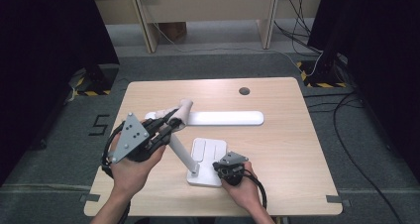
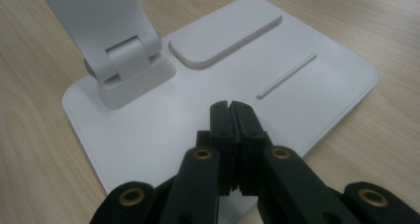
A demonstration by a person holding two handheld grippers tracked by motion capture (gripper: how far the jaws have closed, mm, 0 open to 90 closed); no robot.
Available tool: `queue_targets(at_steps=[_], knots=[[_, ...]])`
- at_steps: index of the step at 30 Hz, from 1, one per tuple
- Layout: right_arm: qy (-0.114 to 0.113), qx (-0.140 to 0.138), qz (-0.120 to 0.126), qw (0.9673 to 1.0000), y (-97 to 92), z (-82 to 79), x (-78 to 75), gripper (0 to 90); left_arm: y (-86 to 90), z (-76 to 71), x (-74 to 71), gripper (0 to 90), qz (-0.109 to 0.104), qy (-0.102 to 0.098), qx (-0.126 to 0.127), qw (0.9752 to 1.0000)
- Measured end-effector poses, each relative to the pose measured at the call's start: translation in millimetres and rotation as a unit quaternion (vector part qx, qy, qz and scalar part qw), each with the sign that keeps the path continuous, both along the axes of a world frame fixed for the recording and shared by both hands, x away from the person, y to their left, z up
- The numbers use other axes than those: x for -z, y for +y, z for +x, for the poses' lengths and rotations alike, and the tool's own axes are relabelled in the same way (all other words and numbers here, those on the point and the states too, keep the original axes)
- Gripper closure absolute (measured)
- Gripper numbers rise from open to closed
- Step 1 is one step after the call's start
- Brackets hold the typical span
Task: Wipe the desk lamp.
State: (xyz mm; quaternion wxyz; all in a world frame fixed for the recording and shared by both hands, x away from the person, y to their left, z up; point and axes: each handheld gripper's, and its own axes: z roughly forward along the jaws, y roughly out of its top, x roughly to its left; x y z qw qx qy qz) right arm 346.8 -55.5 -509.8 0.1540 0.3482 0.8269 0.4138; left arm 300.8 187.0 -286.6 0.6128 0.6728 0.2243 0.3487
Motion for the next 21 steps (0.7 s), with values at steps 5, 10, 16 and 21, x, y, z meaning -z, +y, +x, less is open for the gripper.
queue_targets(at_steps=[5, 10, 16, 21], knots=[[0.003, 0.002, 0.002, 1.0000, 0.4, -0.5, 0.1, 89.0, -4.1, 0.3, -0.2, 82.9, 0.001, 0.001, 0.003, 1.0000], [0.001, 0.000, 0.003, 1.0000, 0.3, -0.2, 0.3, 89.0, -8.3, 0.2, -0.7, 82.9, 0.002, 0.001, 0.007, 1.0000], [0.003, 0.000, 0.004, 1.0000, 0.2, -0.2, 0.3, 89.0, -12.5, 1.0, -1.0, 82.9, 0.002, 0.002, 0.011, 0.9999], [0.002, 0.000, 0.004, 1.0000, 0.7, -0.2, 0.4, 89.0, -17.6, 1.9, -0.8, 82.9, -0.001, 0.003, 0.016, 0.9999]])
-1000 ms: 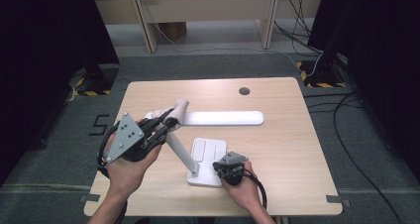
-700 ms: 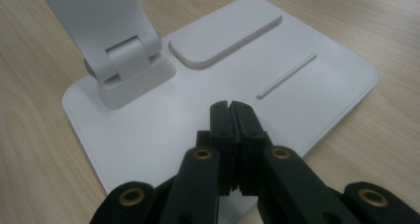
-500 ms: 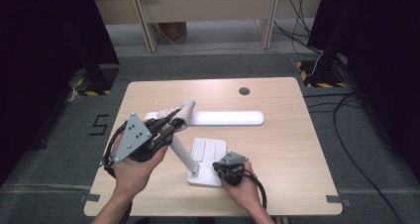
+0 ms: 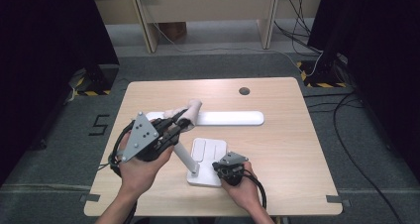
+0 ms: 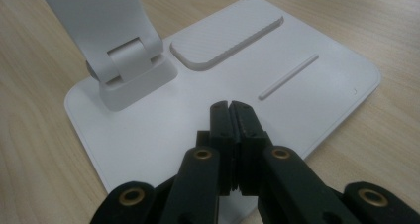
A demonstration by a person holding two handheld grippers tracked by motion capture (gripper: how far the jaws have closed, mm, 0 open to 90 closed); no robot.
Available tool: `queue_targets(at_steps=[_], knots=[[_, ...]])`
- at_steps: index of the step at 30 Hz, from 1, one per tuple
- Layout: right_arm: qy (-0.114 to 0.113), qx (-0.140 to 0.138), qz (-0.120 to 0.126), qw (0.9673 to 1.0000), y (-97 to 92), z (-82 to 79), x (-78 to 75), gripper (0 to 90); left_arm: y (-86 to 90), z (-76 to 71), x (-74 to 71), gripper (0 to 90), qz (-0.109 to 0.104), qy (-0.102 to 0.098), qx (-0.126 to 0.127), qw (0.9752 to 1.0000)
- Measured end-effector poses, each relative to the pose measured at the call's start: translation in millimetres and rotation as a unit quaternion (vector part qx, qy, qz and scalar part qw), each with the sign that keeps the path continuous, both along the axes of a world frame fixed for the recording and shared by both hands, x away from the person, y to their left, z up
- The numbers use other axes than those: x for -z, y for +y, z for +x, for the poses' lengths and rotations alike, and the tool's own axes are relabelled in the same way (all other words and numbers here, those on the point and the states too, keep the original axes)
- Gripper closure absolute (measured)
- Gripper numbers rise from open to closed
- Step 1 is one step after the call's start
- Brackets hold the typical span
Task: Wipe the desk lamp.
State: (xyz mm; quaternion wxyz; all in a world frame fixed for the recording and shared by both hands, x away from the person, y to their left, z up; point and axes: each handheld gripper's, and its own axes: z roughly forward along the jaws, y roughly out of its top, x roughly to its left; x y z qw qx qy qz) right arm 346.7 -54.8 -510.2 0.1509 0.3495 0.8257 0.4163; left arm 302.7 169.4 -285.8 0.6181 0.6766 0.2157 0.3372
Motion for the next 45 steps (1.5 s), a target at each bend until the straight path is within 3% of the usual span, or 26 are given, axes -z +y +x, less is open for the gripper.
queue_targets(at_steps=[45], knots=[[-0.003, -0.002, 0.005, 1.0000, -0.3, -0.2, 1.4, 89.0, -49.9, 4.8, -5.8, 82.9, 0.015, 0.005, 0.039, 0.9991]])
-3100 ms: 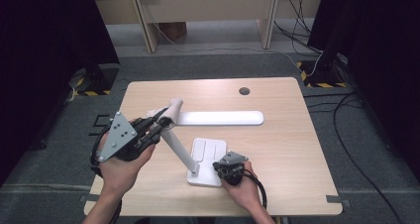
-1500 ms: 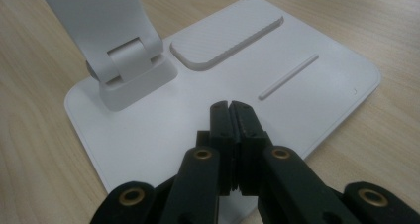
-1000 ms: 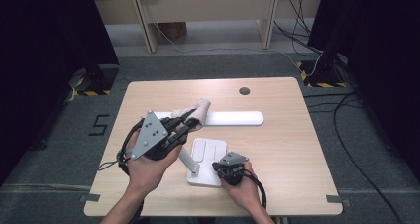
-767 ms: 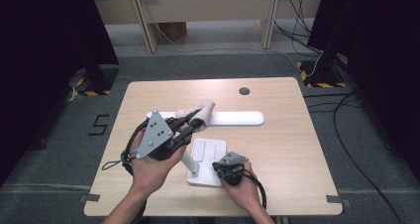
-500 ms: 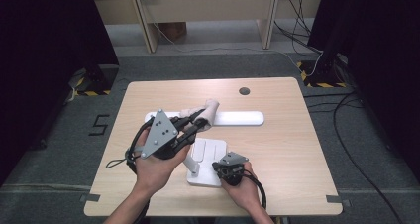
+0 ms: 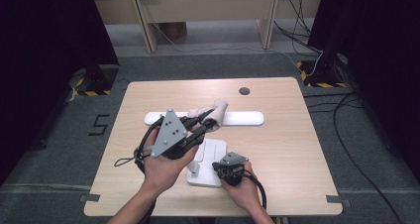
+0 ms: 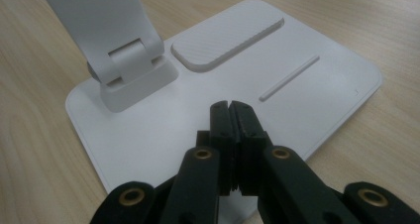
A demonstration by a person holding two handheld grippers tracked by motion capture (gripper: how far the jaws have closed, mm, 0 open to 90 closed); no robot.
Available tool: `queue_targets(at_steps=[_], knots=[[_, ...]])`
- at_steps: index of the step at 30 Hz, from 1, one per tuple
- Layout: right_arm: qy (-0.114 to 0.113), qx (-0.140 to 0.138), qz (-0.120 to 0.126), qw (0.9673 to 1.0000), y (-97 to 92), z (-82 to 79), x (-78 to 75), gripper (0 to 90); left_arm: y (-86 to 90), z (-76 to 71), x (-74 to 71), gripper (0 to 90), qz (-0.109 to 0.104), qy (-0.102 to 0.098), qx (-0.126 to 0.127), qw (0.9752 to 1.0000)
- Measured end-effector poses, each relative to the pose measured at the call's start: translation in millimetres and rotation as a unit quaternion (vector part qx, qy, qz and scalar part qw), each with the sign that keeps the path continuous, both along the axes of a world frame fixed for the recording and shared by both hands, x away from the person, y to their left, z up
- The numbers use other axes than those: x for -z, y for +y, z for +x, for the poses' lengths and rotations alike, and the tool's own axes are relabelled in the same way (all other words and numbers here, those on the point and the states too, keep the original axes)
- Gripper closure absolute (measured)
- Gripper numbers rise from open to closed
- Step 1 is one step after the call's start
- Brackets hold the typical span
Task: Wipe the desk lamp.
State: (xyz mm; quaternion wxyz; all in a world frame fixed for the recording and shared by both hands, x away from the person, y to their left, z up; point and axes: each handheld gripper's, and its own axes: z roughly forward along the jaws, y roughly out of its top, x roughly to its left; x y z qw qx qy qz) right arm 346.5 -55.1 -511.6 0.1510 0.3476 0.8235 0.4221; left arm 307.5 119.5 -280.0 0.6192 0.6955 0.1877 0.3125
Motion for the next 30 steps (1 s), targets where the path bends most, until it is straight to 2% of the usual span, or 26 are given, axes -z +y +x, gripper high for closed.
queue_targets(at_steps=[11, 30], knots=[[0.001, 0.001, 0.000, 1.0000, -0.1, -0.4, 0.0, 89.0, -14.4, 2.3, -1.4, 82.9, 0.002, 0.002, 0.010, 0.9999], [0.002, 0.001, 0.002, 1.0000, -0.6, -0.3, 0.1, 89.0, -49.2, 6.6, -5.6, 82.9, 0.021, 0.007, 0.033, 0.9992]])
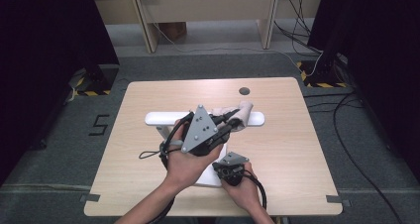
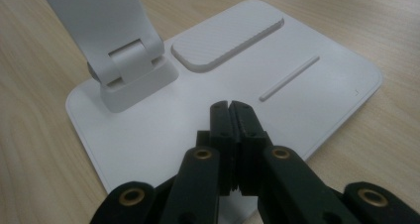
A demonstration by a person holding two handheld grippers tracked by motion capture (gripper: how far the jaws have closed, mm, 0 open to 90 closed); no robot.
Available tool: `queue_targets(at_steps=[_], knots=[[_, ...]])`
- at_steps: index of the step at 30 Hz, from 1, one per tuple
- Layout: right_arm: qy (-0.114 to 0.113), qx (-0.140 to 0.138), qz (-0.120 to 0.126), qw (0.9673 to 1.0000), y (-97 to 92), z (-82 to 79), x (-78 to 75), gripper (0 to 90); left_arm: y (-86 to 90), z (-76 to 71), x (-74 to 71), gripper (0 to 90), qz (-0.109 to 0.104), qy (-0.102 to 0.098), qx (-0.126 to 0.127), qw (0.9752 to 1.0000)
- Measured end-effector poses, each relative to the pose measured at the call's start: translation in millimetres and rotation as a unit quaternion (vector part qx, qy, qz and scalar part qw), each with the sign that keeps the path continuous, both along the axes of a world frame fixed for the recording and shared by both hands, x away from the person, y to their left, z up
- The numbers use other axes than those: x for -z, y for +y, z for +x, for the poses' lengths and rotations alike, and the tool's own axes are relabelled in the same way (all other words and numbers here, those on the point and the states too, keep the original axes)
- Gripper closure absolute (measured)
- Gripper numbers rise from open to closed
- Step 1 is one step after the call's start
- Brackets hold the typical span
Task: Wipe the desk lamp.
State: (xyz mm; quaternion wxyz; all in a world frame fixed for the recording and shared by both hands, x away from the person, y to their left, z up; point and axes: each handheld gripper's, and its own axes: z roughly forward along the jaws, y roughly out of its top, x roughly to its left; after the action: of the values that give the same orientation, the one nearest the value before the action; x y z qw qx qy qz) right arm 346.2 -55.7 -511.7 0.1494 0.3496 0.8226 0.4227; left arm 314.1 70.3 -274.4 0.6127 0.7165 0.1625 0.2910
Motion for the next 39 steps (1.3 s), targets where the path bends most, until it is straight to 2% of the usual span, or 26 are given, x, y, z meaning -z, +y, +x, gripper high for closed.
queue_targets(at_steps=[5, 16, 24, 29, 39], knots=[[0.000, -0.001, 0.001, 1.0000, -0.6, 0.2, 0.2, 88.9, -5.4, 1.7, -1.3, 82.9, 0.002, 0.004, 0.004, 1.0000], [0.000, -0.001, 0.001, 1.0000, -0.8, 0.2, 0.2, 88.9, -20.3, 1.2, -4.6, 82.9, 0.026, -0.001, 0.014, 0.9996], [0.000, -0.003, 0.002, 1.0000, -1.1, 0.6, 0.3, 88.9, -29.5, 4.2, -5.9, 82.8, 0.022, 0.008, 0.018, 0.9996], [-0.004, -0.006, 0.002, 1.0000, -1.6, 1.3, 0.7, 88.9, -36.2, 4.3, -4.1, 82.7, 0.025, 0.007, 0.022, 0.9994], [-0.003, -0.006, 0.005, 1.0000, -1.7, 1.2, 0.9, 88.7, -38.7, 1.2, -4.9, 81.9, 0.022, 0.002, 0.030, 0.9993]])
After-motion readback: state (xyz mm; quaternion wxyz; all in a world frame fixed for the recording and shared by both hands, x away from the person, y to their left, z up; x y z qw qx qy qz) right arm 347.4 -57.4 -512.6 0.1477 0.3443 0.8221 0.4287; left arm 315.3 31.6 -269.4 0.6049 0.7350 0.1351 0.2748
